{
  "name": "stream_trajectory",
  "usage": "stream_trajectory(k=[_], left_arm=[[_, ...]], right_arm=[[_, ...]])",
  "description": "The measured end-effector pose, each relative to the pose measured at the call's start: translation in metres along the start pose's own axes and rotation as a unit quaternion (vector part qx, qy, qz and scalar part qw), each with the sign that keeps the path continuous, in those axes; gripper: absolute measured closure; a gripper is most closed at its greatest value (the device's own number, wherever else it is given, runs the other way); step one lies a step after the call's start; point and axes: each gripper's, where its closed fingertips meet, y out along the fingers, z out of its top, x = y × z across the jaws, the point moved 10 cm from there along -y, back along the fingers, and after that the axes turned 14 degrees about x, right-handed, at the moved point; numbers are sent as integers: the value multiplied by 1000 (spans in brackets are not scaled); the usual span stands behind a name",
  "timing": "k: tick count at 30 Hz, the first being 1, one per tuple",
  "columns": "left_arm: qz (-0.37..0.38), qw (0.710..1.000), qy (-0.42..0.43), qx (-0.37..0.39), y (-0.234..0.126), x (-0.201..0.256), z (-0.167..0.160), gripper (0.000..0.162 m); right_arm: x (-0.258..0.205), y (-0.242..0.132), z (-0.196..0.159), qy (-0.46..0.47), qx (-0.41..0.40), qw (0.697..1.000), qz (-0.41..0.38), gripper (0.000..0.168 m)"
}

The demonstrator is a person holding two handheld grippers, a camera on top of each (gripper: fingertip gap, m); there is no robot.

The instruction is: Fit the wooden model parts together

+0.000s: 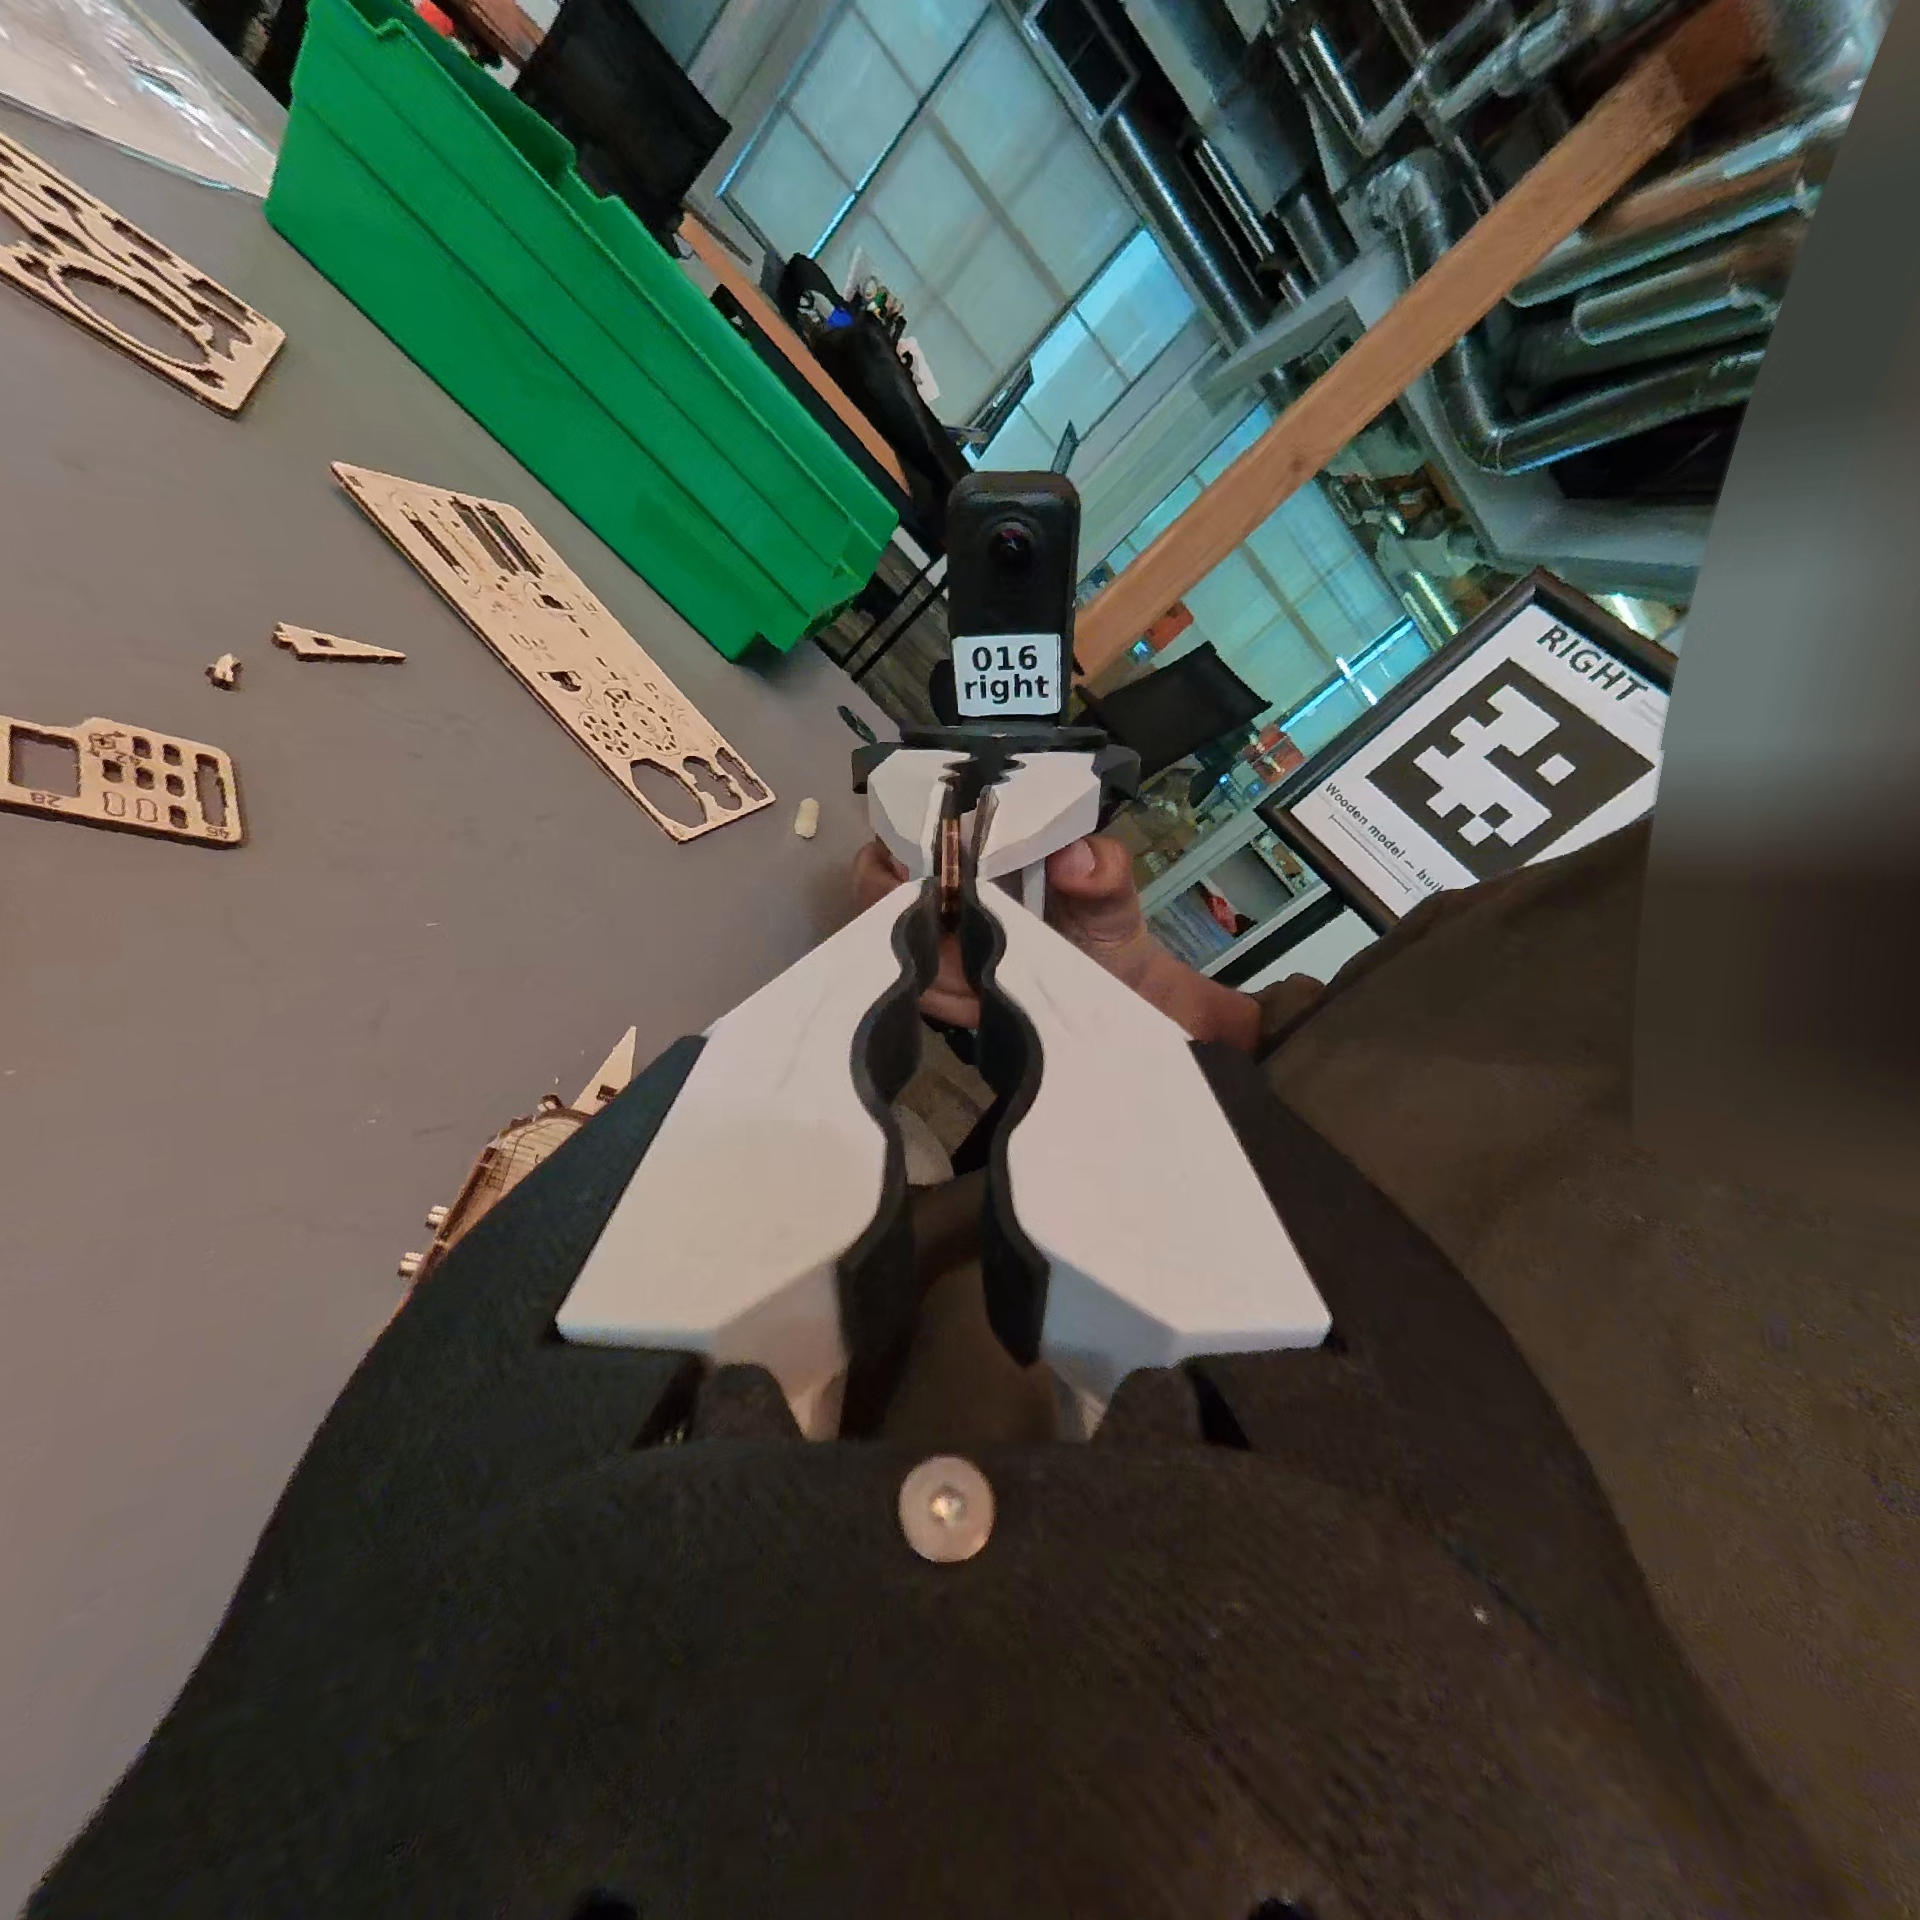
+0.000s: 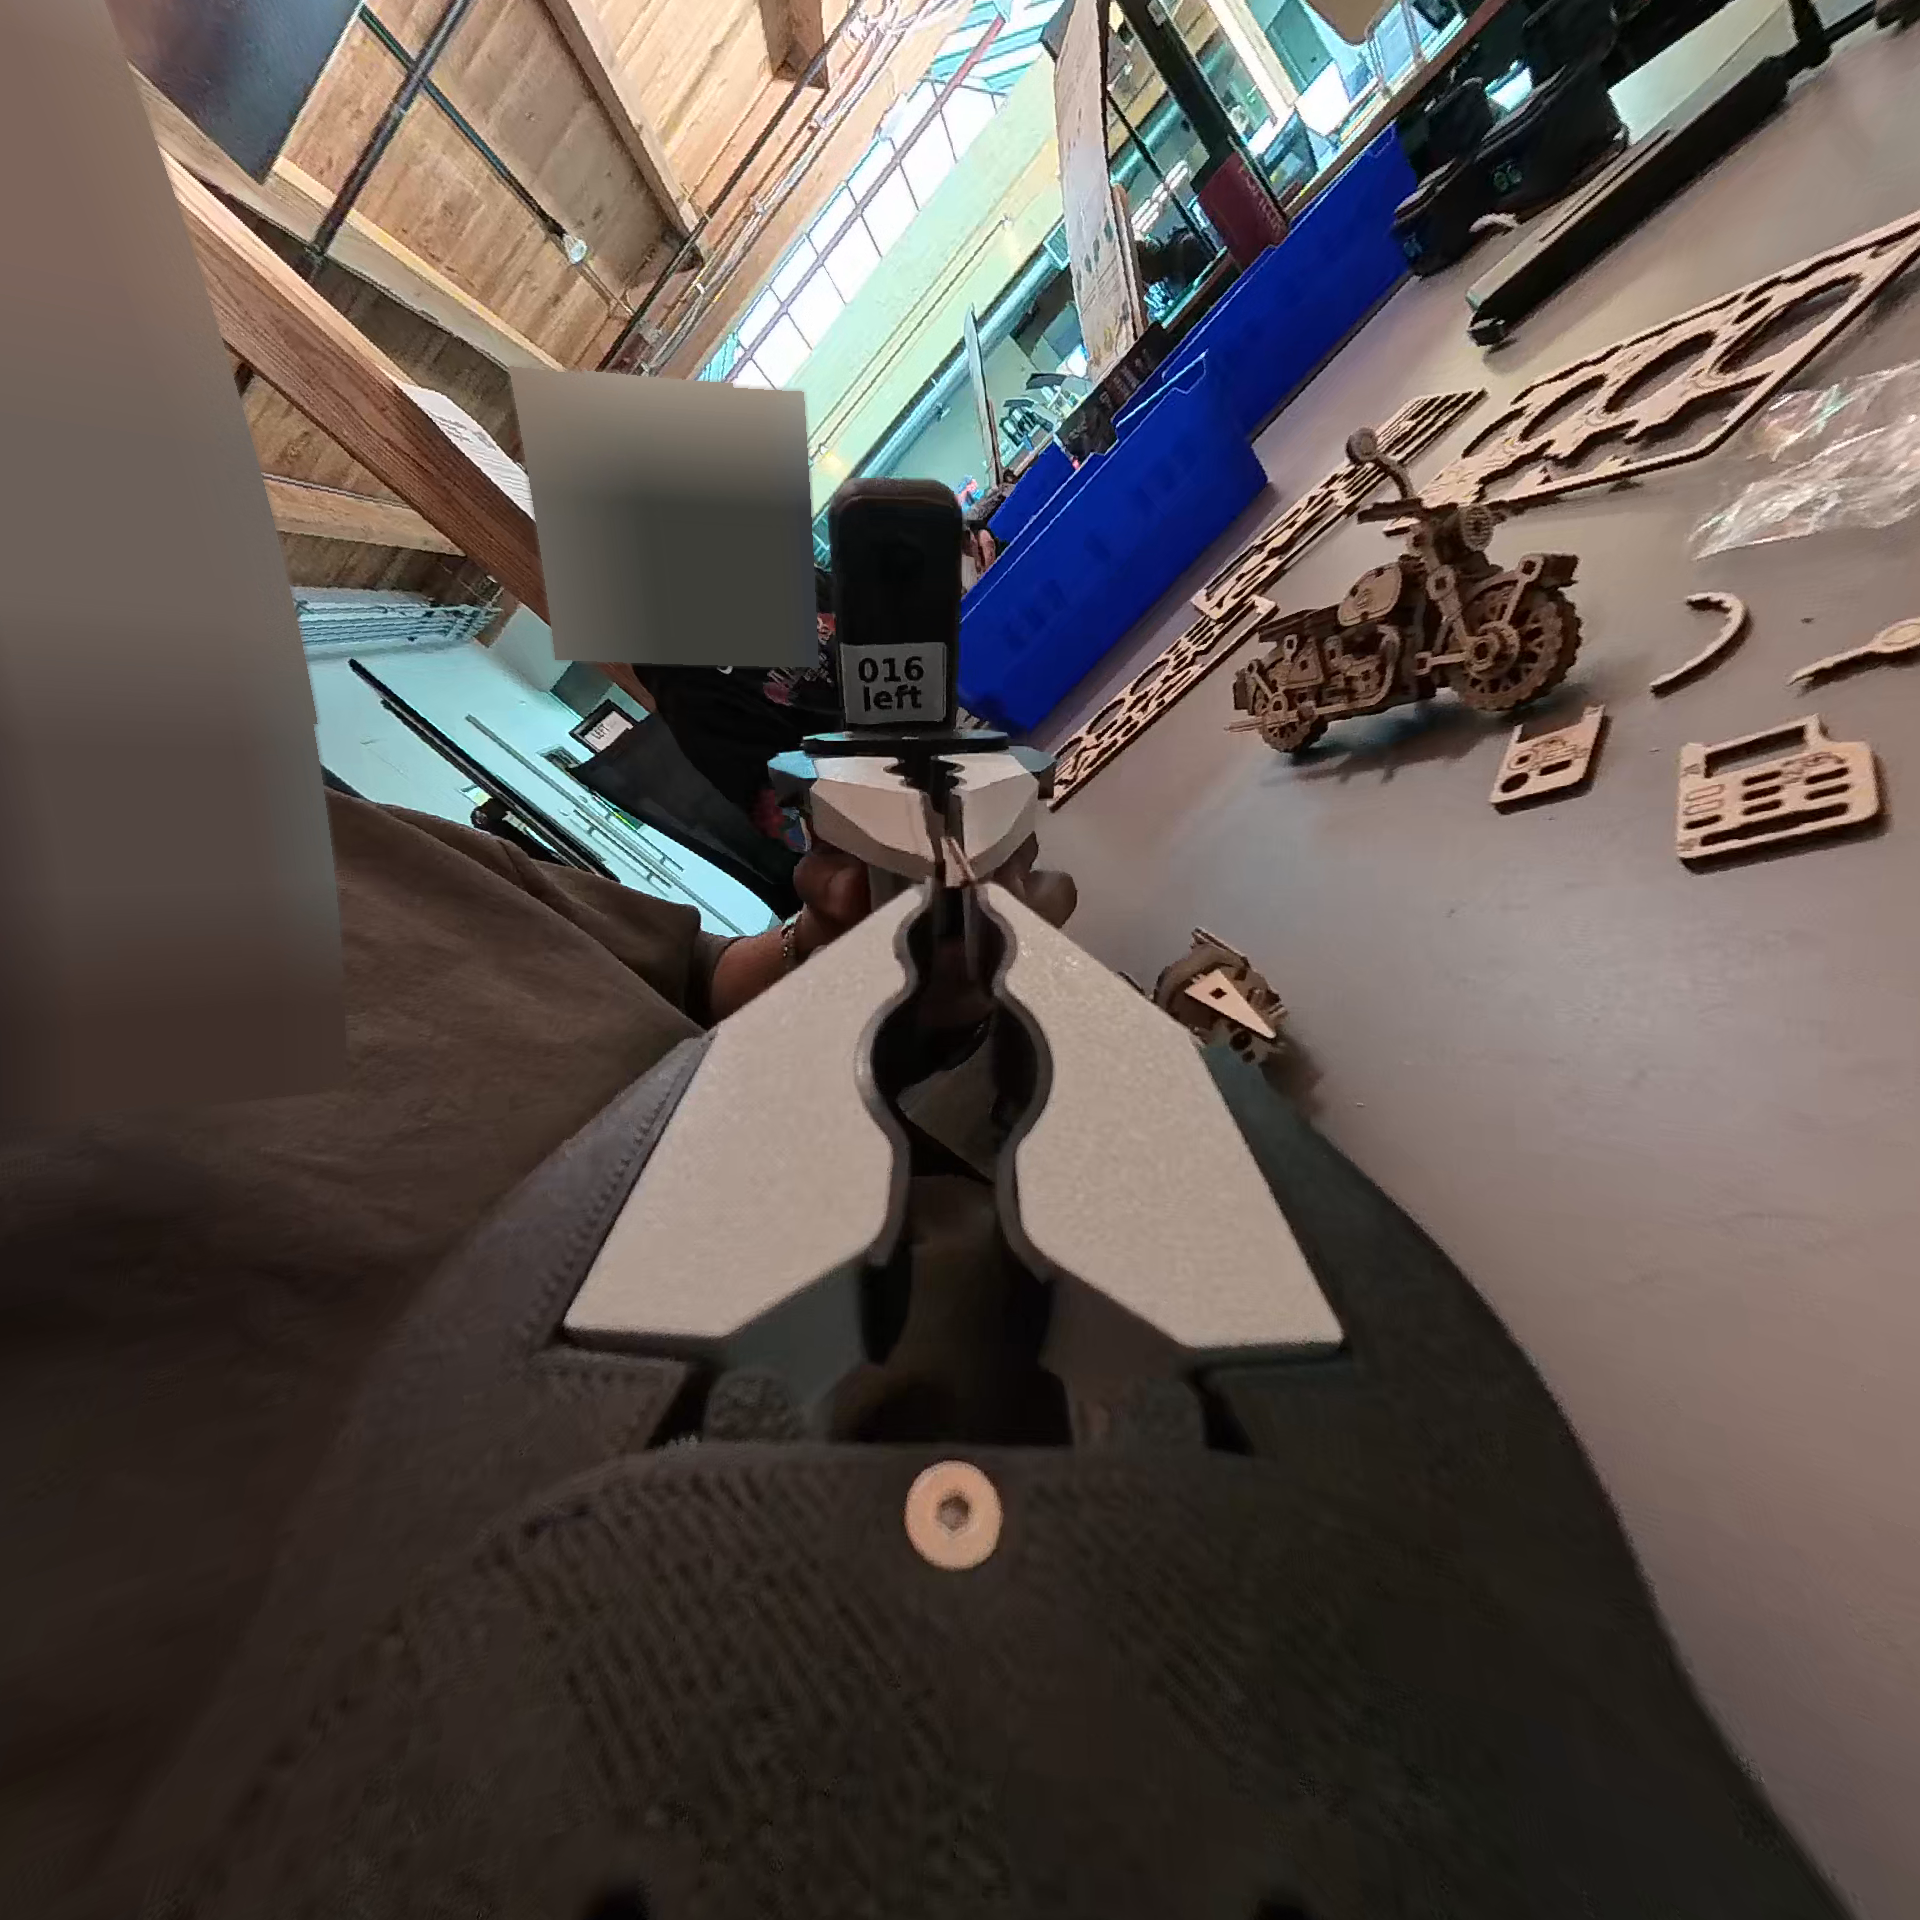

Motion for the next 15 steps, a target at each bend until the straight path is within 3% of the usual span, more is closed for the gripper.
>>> stream_trajectory(k=[15], left_arm=[[5, 999, 4, -33, 1, -1, -2, 162]], right_arm=[[7, 1, -3, 36, -20, 999, 7, 167]])
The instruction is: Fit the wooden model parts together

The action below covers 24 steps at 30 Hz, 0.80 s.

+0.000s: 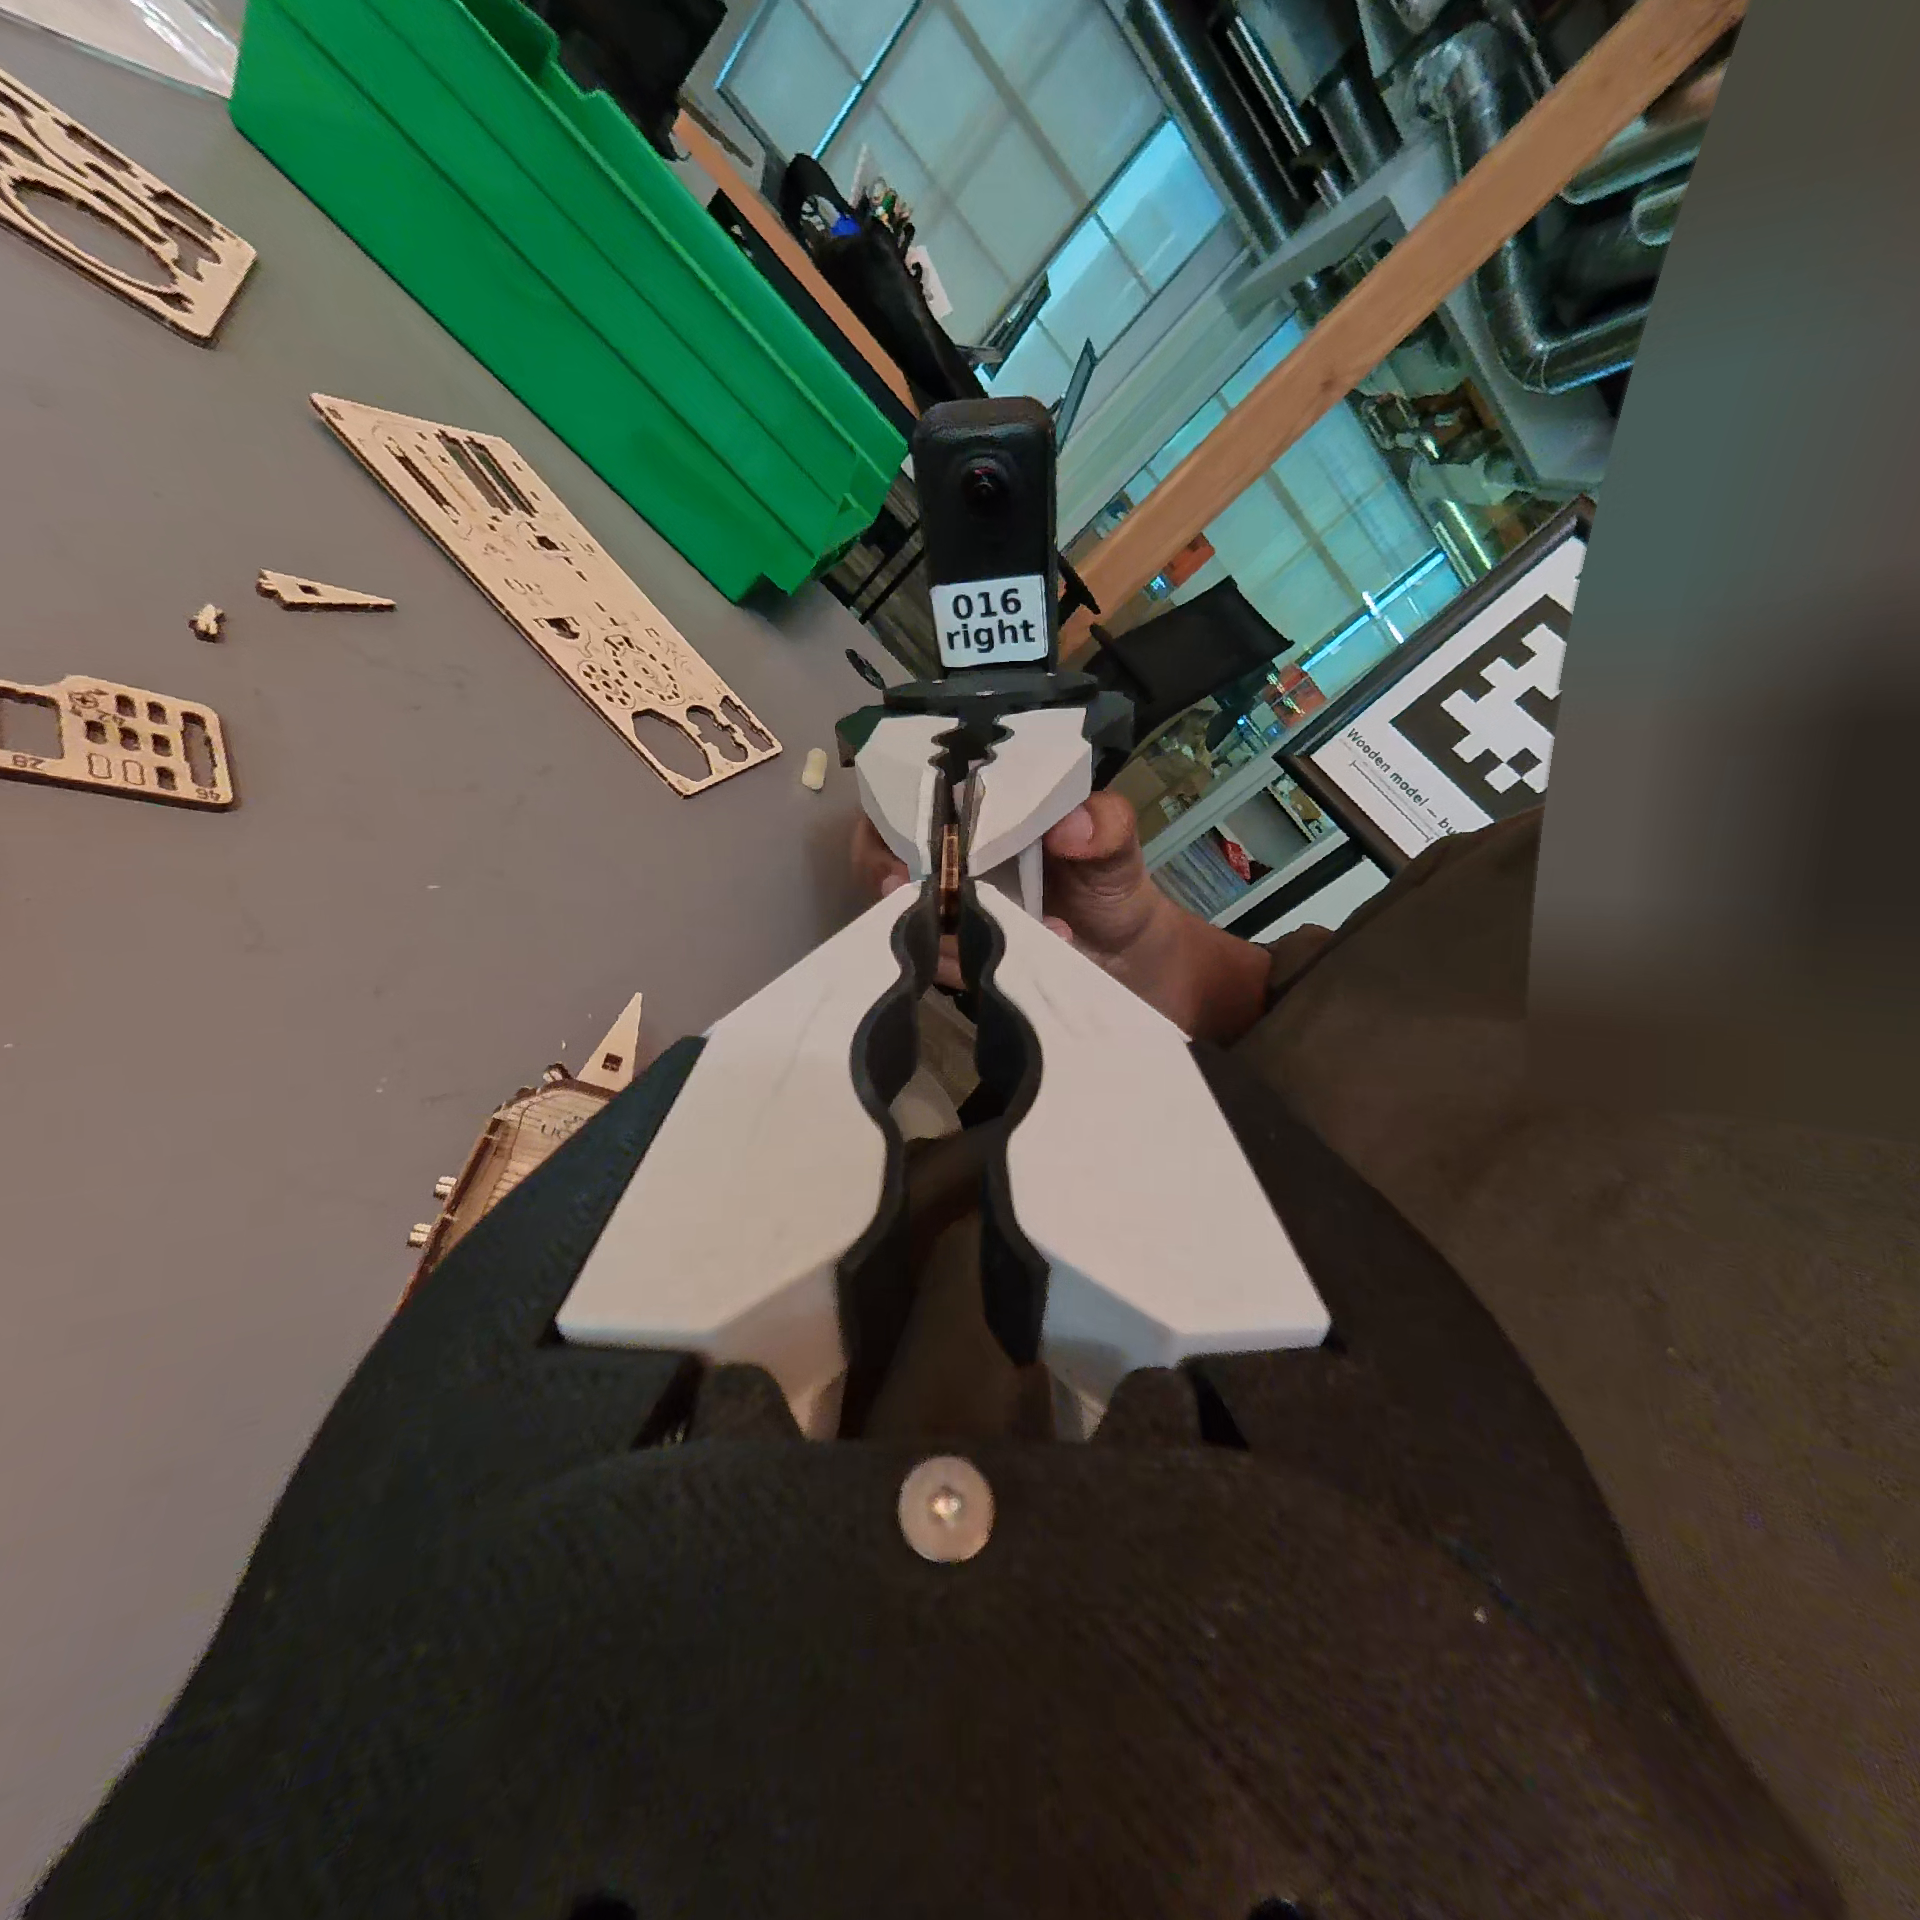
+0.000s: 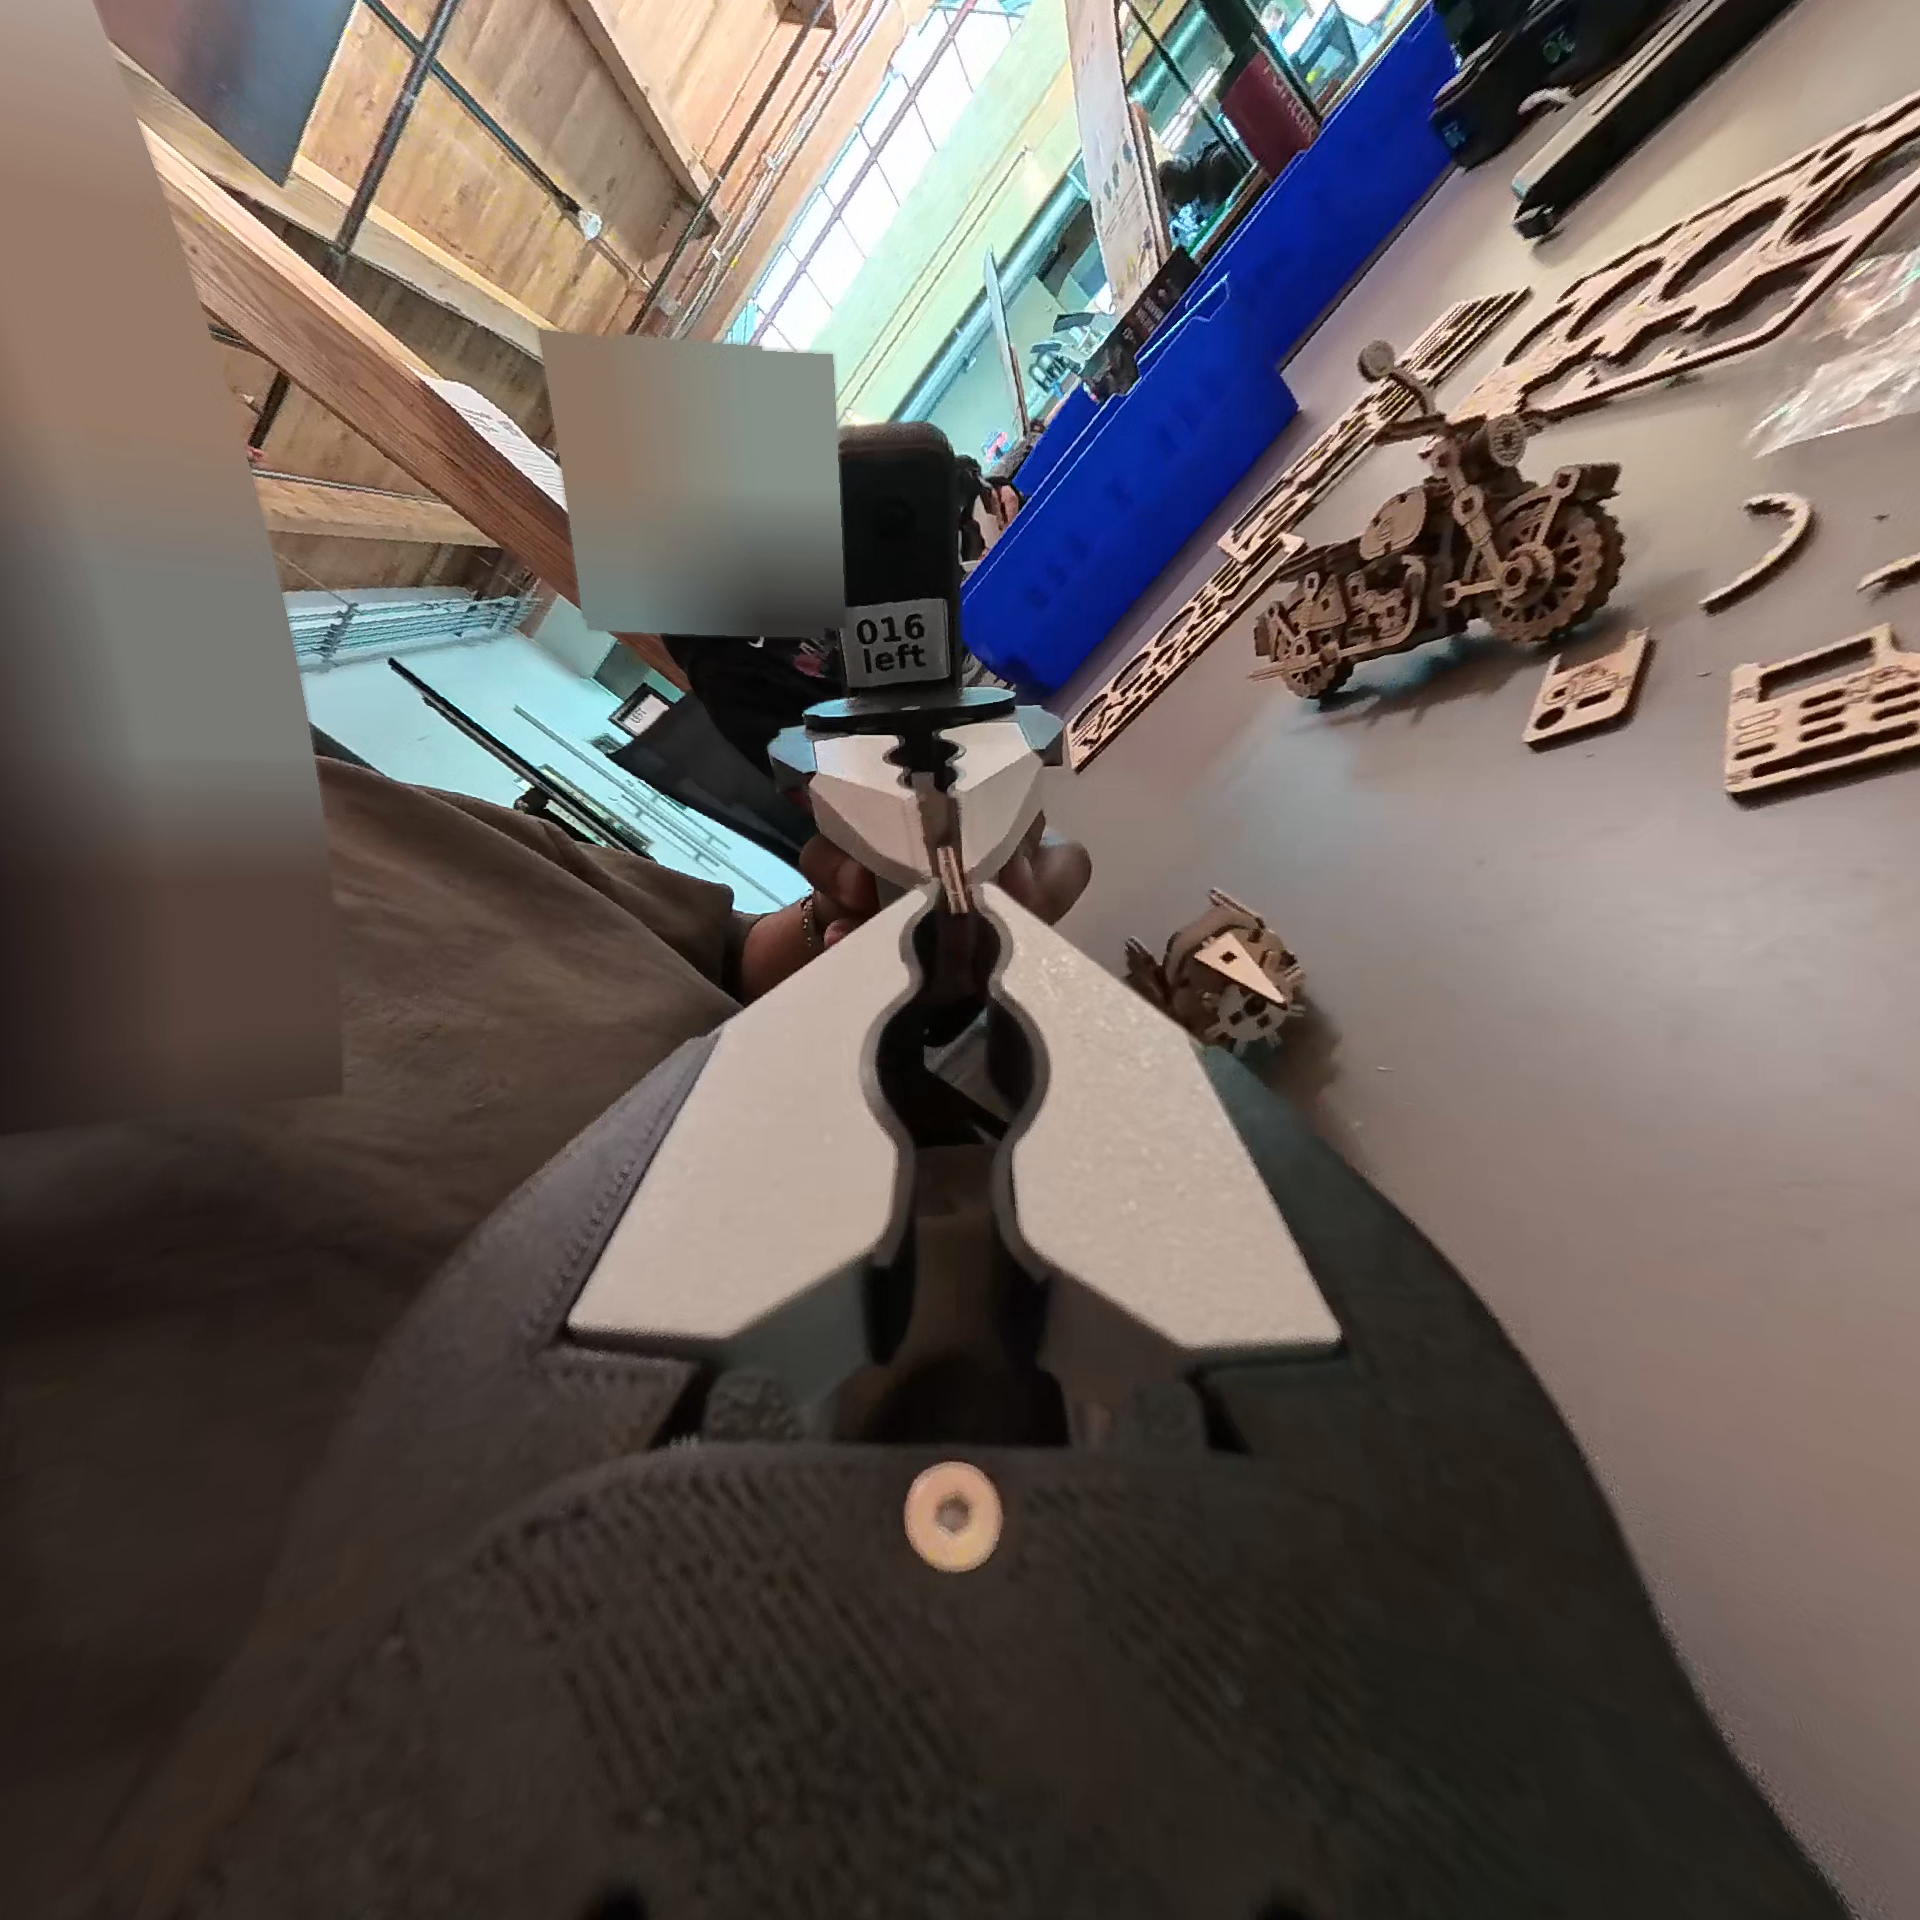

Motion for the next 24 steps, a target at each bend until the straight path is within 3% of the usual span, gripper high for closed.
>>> stream_trajectory(k=[7, 10, 14, 17, 24], left_arm=[[3, 1000, -3, -17, 1, 2, 0, 161], [42, 996, 74, -23, -6, 4, 12, 120], [126, 968, 201, -84, -14, -3, 11, 85], [175, 945, 237, -141, -12, -18, -8, 89], [160, 961, 164, -151, -17, -31, -8, 114]], right_arm=[[-3, 1, -2, -3, -9, 1000, -2, 168], [-1, -2, -1, -1, -3, 1000, -28, 168], [8, -8, -3, -30, -27, 994, -105, 168], [12, -4, -6, -29, -36, 991, -125, 168], [18, 9, -21, -34, -61, 990, -122, 168]])
